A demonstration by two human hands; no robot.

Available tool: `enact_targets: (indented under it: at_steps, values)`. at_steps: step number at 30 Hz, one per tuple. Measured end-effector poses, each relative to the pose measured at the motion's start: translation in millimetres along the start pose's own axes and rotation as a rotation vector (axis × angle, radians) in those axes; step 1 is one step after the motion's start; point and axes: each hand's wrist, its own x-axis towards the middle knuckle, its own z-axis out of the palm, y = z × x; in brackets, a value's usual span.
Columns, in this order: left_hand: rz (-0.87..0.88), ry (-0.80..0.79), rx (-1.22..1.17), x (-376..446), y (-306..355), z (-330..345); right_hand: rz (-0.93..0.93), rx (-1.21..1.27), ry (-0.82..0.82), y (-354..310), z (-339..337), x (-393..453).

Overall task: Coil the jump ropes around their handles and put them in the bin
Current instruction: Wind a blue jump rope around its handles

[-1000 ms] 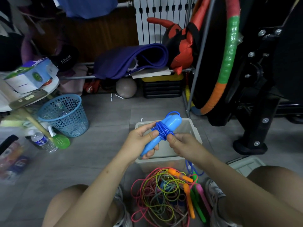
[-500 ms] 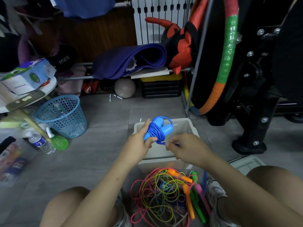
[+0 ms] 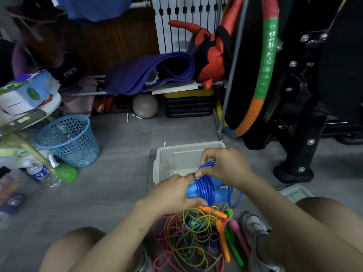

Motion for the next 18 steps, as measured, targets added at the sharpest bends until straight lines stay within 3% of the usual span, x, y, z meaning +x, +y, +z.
enact_targets:
  at_steps: [4, 12, 18]
  values:
    - [-0.008, 0.033, -0.051, 2.0, -2.7, -2.4, 0.069, 0.269, -0.051, 12.9, 8.7, 8.7]
    - [0.050, 0.164, -0.263, -0.6, -11.9, -6.0, 0.008, 0.733, -0.211, 29.6, 3.2, 15.6]
    - [0.020, 0.152, -0.220, -0.2, -11.1, -8.2, 0.006, 0.714, -0.232, 37.4, 3.5, 21.8]
